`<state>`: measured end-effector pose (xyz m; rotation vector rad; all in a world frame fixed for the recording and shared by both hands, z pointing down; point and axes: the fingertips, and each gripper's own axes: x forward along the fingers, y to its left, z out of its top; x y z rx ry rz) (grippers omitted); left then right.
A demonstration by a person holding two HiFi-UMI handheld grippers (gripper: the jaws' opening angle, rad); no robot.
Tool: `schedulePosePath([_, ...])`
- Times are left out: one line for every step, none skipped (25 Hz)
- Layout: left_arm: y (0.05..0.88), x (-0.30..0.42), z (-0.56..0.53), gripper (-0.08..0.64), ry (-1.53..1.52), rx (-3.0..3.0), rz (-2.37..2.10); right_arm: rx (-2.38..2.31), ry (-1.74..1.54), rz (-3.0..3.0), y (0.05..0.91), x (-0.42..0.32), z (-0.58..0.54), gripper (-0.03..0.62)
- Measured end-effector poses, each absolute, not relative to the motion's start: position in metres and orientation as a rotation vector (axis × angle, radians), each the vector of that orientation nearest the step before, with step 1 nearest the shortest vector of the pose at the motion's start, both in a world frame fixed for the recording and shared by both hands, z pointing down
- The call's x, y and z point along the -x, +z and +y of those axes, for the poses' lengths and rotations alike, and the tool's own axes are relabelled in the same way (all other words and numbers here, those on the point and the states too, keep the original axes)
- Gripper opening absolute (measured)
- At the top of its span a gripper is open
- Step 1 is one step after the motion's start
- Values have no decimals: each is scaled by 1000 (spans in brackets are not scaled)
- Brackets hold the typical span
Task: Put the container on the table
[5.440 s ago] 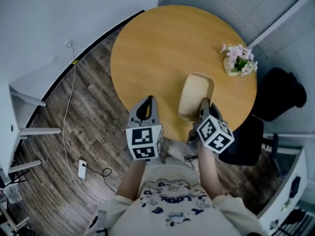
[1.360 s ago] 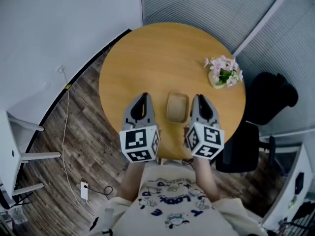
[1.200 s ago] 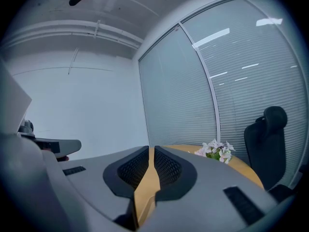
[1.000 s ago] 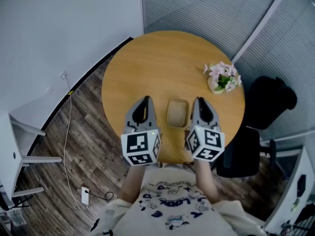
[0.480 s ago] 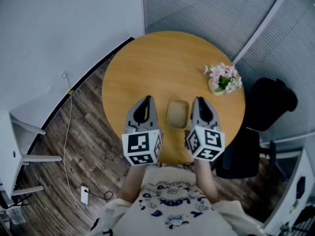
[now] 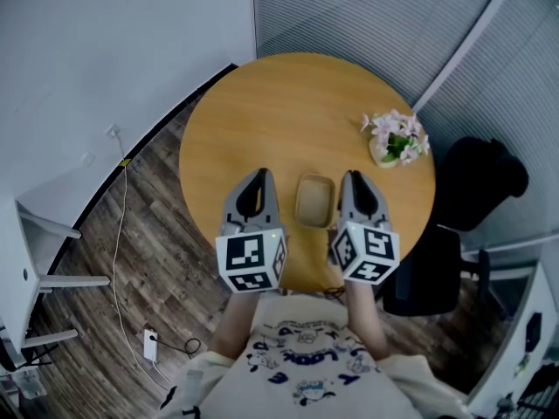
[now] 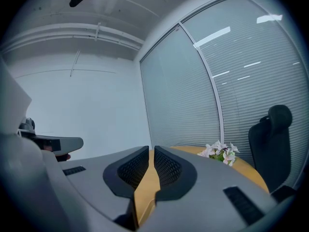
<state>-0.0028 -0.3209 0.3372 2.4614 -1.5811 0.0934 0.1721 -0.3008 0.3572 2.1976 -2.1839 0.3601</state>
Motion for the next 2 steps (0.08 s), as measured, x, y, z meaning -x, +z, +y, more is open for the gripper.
schedulePosePath([337,3,-321,5,94,-2462,-1580,-2197,362,-2184,357,-172,-301,35])
schedulePosePath([338,2,-322,4,94,-2462,-1580,-2197,364,-2185,358,-172,-302,35])
